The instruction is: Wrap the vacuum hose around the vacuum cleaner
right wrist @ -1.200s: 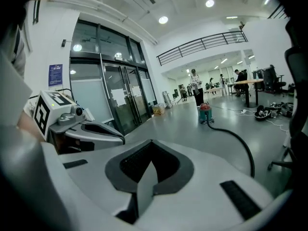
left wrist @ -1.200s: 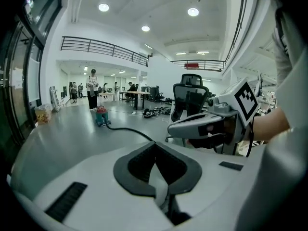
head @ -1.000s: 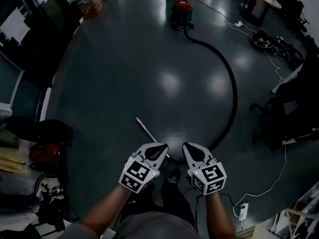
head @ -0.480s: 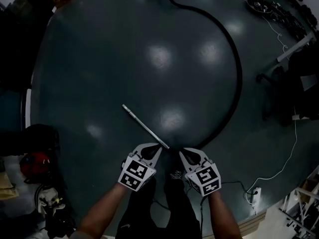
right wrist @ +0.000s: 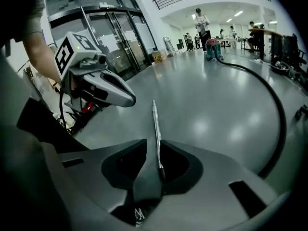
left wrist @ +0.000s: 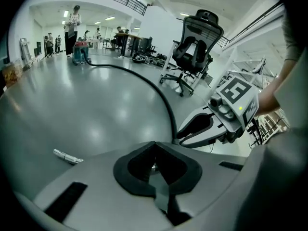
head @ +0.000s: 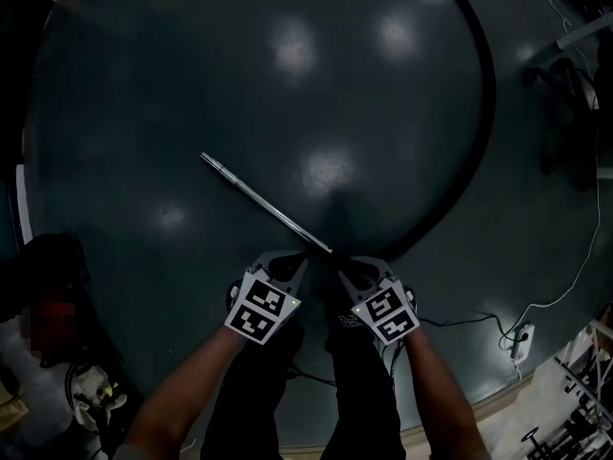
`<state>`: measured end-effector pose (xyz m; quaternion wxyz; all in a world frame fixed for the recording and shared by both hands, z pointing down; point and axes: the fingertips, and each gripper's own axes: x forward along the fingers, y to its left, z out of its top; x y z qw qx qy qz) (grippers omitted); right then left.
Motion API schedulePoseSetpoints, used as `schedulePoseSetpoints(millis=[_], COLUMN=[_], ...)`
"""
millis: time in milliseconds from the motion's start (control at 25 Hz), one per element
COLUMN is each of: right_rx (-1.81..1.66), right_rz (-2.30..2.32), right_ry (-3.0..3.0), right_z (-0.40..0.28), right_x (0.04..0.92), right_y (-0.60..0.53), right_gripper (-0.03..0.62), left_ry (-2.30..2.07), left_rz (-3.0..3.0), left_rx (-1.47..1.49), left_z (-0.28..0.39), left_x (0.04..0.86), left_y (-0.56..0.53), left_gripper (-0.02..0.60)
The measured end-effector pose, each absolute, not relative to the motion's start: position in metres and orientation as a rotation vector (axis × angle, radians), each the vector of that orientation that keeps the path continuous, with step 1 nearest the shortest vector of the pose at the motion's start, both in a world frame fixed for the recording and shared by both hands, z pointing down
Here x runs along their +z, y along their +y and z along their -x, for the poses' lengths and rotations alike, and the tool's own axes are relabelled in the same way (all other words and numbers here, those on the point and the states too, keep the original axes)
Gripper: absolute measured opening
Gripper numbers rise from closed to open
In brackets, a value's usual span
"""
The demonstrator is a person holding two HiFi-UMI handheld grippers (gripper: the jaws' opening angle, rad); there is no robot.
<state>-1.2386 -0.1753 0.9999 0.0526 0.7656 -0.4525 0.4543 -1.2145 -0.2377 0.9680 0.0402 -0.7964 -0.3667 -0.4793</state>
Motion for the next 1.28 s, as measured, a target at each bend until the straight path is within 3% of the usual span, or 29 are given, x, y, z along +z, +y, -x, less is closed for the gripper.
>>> schedulePoseSetpoints(millis=[280,560,920,1280], right_rx=[1.534,1.629,1.686,1.916], right_rz=[-2.102,-1.900,-1.665,-1.575], right_ry=[-1.405,-1.395,-1.418,-1.622], right_z=[1.256,1.276,1.291,1.288], right_x=[1.158,1.254,1.290,1.208], right_y=[-0.191,-0.190,-0.178,-0.180], right_gripper=[0.170,0.172,0.163,0.159], left_ry=[-1.090,-1.207,-1.178,-1.304], left_rz=[2.351,2.273,2.214,2.253], left_rx=[-1.612,-1.704,-1.813,-1.735], left_z=[1.223,1.239,1.246,1.241], left_x=[1.093,1.153,1.176,1.122], left_y=[-0.246,-0.262,-0.272,-0.251], left_gripper=[0.009,0.009,0.009,0.011])
